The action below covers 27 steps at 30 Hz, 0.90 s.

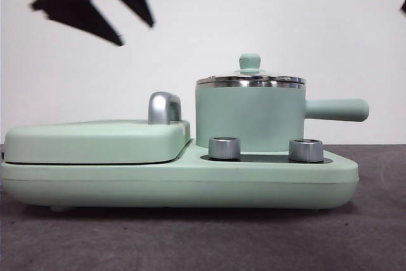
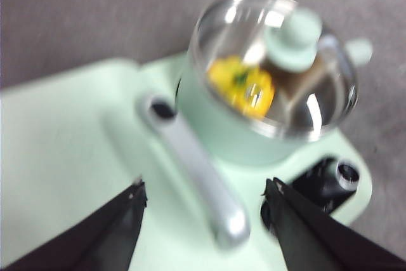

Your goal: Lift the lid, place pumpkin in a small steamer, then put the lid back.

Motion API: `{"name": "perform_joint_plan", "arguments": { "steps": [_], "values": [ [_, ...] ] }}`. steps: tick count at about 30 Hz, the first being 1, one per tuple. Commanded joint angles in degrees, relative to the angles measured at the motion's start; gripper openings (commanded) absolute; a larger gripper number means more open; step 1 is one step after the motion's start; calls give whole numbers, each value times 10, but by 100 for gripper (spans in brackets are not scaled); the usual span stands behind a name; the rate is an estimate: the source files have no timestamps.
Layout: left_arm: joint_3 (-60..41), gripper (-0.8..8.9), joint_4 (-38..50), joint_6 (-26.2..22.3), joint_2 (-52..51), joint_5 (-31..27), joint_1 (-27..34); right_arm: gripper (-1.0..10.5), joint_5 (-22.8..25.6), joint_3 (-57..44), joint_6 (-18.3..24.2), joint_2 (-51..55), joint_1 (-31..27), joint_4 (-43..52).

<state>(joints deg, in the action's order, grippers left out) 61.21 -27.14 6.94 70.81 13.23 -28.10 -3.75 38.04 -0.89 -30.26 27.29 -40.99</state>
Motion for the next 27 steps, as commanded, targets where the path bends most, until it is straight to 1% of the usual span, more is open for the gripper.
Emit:
{"name": "perform_joint_plan", "arguments": {
  "steps": [1, 6, 12, 18, 23, 25, 26, 27],
  "values": [
    [-46, 310, 1, 16, -39, -2, 7, 401, -19, 2, 0, -34, 3, 29],
    [-150, 309, 1, 48, -129, -5, 31, 401, -57, 2, 0, -104, 3, 103],
    [-233, 310, -2, 87, -224, -19, 42, 400, -90, 3, -2, -175, 3, 161],
    [-243, 310, -6, 92, -276, -30, 45, 400, -116, 3, -5, -216, 4, 207],
    [-243, 312, -3, 86, -280, -29, 45, 401, -124, 3, 0, -218, 4, 238],
    [-243, 309, -6, 85, -281, -29, 45, 401, -135, 3, 0, -217, 4, 242],
    [-243, 287, -5, 86, -281, -29, 45, 396, -140, 3, 0, -216, 4, 242],
    [-243, 147, -2, 86, -281, -29, 45, 310, -139, 3, -1, -214, 3, 245]
  ]
}}
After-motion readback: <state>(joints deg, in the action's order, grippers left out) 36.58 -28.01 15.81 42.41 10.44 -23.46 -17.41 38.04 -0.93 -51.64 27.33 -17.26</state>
